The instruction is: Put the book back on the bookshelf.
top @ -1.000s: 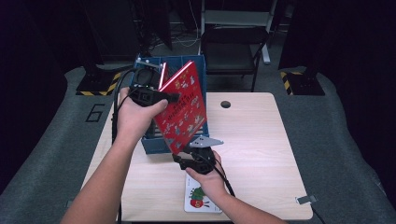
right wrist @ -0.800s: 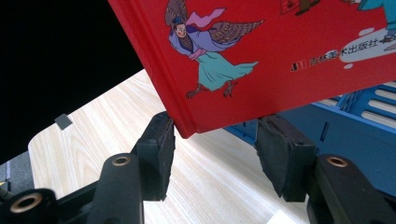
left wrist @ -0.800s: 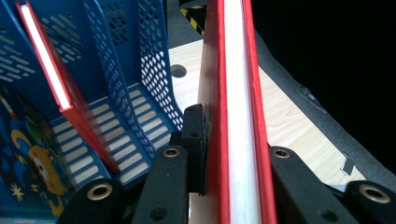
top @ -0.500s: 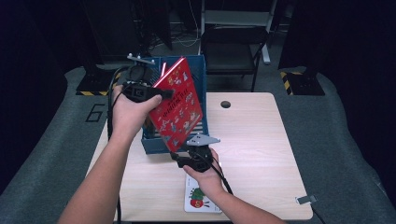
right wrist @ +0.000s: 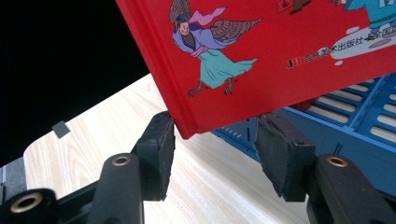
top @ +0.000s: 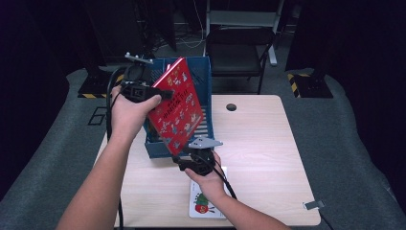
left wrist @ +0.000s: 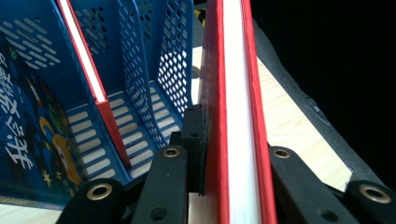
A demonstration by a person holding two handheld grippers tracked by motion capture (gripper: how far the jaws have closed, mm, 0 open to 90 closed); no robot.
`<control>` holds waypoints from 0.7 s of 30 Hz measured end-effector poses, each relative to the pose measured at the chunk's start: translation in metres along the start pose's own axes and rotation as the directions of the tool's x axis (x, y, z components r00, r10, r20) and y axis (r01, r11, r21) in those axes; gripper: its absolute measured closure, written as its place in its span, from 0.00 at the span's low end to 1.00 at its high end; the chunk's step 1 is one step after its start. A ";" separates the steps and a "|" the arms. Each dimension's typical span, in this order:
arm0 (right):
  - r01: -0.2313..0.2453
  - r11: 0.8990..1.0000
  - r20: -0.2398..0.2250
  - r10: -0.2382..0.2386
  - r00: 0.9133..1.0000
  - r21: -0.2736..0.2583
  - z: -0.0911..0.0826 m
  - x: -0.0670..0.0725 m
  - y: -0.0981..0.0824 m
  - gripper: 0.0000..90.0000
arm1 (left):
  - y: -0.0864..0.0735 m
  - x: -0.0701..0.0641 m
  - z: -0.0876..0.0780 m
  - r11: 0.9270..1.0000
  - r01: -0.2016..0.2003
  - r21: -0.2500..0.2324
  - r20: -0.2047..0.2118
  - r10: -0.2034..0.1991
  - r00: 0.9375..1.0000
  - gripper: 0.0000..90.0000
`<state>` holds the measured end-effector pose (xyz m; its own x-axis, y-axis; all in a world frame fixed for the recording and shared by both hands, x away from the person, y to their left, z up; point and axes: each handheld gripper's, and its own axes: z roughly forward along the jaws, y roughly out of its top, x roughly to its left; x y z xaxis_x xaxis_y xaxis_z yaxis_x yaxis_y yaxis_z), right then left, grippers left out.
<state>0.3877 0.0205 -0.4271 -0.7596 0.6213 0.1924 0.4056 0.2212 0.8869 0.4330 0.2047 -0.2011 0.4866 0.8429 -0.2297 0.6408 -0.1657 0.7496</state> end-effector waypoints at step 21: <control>0.031 0.999 -0.019 -0.031 0.999 0.017 0.013 0.001 0.013 0.52 | 0.004 0.012 -0.009 1.000 0.028 -0.008 -0.046 -0.028 0.999 0.86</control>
<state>0.3986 0.0336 -0.4207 -0.7811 0.6001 0.1726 0.3902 0.2533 0.8852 0.4358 0.2186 -0.1956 0.4407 0.8698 -0.2221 0.6491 -0.1379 0.7481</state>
